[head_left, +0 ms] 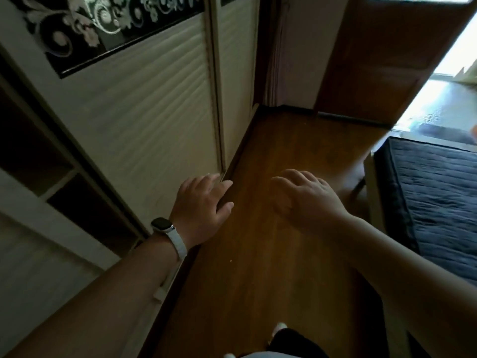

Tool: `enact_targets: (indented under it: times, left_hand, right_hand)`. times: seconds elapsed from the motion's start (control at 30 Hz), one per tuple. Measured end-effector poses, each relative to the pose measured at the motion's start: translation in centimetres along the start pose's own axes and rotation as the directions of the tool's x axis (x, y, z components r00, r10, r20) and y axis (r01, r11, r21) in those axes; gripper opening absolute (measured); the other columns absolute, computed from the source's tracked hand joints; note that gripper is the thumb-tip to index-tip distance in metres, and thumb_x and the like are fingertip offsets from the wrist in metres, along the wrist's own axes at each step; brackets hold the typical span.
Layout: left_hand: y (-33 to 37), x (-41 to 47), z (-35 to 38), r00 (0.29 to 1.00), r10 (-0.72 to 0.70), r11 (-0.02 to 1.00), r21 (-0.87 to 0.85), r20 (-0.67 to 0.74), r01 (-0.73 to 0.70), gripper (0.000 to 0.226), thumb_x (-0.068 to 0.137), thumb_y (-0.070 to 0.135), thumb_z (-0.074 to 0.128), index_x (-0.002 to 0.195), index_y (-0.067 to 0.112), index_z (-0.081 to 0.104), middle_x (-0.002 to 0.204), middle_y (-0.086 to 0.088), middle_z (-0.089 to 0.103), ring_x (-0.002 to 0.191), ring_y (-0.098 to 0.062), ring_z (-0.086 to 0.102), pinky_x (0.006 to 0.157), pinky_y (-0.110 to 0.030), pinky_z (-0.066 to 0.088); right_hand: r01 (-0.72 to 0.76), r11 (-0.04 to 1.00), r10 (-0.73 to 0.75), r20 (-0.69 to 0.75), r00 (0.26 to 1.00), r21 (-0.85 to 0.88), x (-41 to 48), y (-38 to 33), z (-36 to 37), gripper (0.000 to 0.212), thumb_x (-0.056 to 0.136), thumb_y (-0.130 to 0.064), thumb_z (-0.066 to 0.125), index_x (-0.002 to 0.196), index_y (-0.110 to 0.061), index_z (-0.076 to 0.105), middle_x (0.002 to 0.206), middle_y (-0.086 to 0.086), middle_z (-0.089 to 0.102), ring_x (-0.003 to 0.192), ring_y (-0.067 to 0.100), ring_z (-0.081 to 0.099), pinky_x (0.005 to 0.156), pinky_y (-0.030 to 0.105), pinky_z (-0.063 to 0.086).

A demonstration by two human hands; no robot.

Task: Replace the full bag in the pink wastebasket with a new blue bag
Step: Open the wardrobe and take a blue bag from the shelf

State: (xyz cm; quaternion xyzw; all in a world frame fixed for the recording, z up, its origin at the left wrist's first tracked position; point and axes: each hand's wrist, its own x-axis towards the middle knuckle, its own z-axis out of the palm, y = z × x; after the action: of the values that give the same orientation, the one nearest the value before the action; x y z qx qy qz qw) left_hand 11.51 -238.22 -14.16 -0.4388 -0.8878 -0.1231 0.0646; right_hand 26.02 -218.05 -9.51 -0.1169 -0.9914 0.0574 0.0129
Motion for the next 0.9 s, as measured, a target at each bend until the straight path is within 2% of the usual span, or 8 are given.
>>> enact_targets:
  times: [0.27, 0.5, 0.63, 0.9]
  left_hand:
    - [1.0, 12.4, 4.4, 0.997, 0.067, 0.997, 0.026, 0.026, -0.068, 0.051, 0.085, 0.051, 0.042, 0.126, 0.024, 0.055, 0.126, -0.009, 0.058, 0.116, -0.029, 0.054, 0.100, -0.051, 0.037]
    - [3.0, 26.9, 7.3, 0.998, 0.015, 0.995, 0.095, 0.066, -0.021, 0.052, 0.083, 0.052, 0.041, 0.126, 0.025, 0.055, 0.125, -0.009, 0.058, 0.113, -0.030, 0.055, 0.097, -0.050, 0.040]
    - [4.4, 34.3, 8.0, 0.999, 0.013, 0.992, 0.126, 0.030, -0.017, 0.051, 0.084, 0.051, 0.041, 0.124, 0.024, 0.056, 0.124, -0.010, 0.059, 0.112, -0.031, 0.055, 0.097, -0.052, 0.042]
    - [4.7, 44.3, 8.9, 1.000, -0.013, 0.991, 0.135, -0.023, 0.016, 0.048, 0.085, 0.049, 0.043, 0.124, 0.023, 0.056, 0.125, -0.009, 0.058, 0.113, -0.031, 0.054, 0.095, -0.051, 0.042]
  right_hand:
    - [-0.063, 0.997, 0.064, -0.022, 0.998, 0.044, 8.5, 9.6, 2.1, 0.055, 0.092, -0.061, 0.041, 0.141, -0.036, 0.034, 0.148, -0.004, 0.037, 0.138, 0.023, 0.034, 0.106, 0.041, 0.033]
    - [0.012, 0.998, -0.011, -0.020, 1.000, 0.067, 19.0, 20.2, 1.4, 0.053, 0.093, -0.060, 0.032, 0.138, -0.034, 0.037, 0.146, -0.002, 0.041, 0.136, 0.024, 0.038, 0.105, 0.043, 0.035]
    - [0.045, 0.997, -0.043, -0.028, 0.999, 0.066, 24.1, 26.2, -0.2, 0.057, 0.090, -0.062, 0.025, 0.138, -0.034, 0.038, 0.143, -0.002, 0.044, 0.134, 0.025, 0.040, 0.105, 0.043, 0.036]
    - [0.077, 0.993, -0.072, -0.053, 0.996, 0.095, 31.8, 33.3, -3.0, 0.054, 0.095, -0.058, 0.033, 0.143, -0.033, 0.032, 0.152, -0.002, 0.034, 0.141, 0.023, 0.029, 0.111, 0.042, 0.029]
